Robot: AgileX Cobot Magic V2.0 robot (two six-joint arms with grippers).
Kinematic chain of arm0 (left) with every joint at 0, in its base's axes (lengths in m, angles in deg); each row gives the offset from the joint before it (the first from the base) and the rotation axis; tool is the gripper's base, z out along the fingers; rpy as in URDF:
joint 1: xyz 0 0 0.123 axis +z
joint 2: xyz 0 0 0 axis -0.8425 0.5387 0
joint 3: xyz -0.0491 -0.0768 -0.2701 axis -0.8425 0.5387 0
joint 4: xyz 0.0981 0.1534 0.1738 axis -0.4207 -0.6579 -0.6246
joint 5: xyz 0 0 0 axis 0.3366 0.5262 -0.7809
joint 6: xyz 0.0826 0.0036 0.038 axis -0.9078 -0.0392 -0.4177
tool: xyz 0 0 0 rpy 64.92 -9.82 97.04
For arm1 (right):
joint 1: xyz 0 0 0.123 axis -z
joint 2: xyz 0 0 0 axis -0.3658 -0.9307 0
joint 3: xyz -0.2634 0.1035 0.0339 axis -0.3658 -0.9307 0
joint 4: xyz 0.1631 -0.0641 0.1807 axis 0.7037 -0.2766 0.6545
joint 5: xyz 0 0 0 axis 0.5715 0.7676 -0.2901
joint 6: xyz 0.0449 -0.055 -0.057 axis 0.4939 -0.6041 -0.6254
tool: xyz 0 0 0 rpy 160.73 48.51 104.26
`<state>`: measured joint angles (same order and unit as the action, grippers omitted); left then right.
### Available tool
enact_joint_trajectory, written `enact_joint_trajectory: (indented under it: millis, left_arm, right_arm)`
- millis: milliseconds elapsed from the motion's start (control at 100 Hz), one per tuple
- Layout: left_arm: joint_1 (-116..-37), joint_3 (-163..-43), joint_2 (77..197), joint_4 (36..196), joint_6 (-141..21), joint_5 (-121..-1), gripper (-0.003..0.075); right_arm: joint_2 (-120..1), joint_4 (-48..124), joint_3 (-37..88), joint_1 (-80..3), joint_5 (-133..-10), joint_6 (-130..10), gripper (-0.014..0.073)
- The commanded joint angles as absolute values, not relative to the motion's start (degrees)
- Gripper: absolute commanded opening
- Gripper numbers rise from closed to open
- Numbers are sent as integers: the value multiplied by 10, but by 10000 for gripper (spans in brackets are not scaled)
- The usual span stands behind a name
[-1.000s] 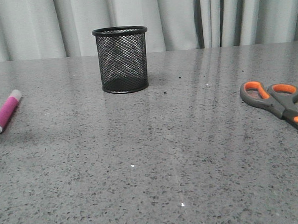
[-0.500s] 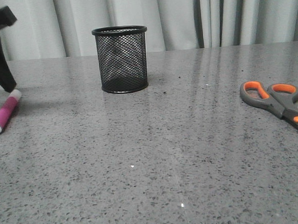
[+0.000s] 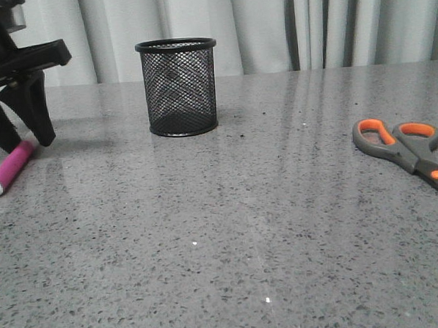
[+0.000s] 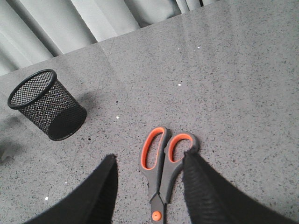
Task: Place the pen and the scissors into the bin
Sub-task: 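Lower the left gripper and grasp the pink marker, then lift the marker over the mesh cup and drop it in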
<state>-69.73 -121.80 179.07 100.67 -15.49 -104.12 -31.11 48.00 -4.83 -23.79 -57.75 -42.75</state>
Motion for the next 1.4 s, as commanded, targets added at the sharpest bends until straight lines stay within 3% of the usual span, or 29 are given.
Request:
enact_joint_trajectory:
  millis: [0,80,300,480,670,1040,1390]
  left_arm:
    - [-712,-1223,1791,981,-149,-1053,150]
    - [-723,-1223,1798,946,-154,-1066,-23]
    - [-731,-1234,1765,927,-179,-1016,-19]
    - [-731,-1238,1650,958,-179,-817,-19]
    - [-752,-1238,1589,1121,-235,-626,-18]
    - [-902,-1219,1653,1155,-278,-422,-18]
    - [-920,-1219,1746,1117,-278,-325,-18]
  right_arm:
    - [-318,482,-29,-240,-621,-431,295]
    - [-318,482,-29,-240,-621,-431,295]
    - [-318,482,-29,-240,-622,-431,295]
    - [-318,482,-29,-240,-622,-431,295]
    - [-318,482,-29,-240,-626,-431,295]
    - [-318,482,-29,-240,-629,-431,295]
    - [-318,482,-30,-240,-624,-431,295]
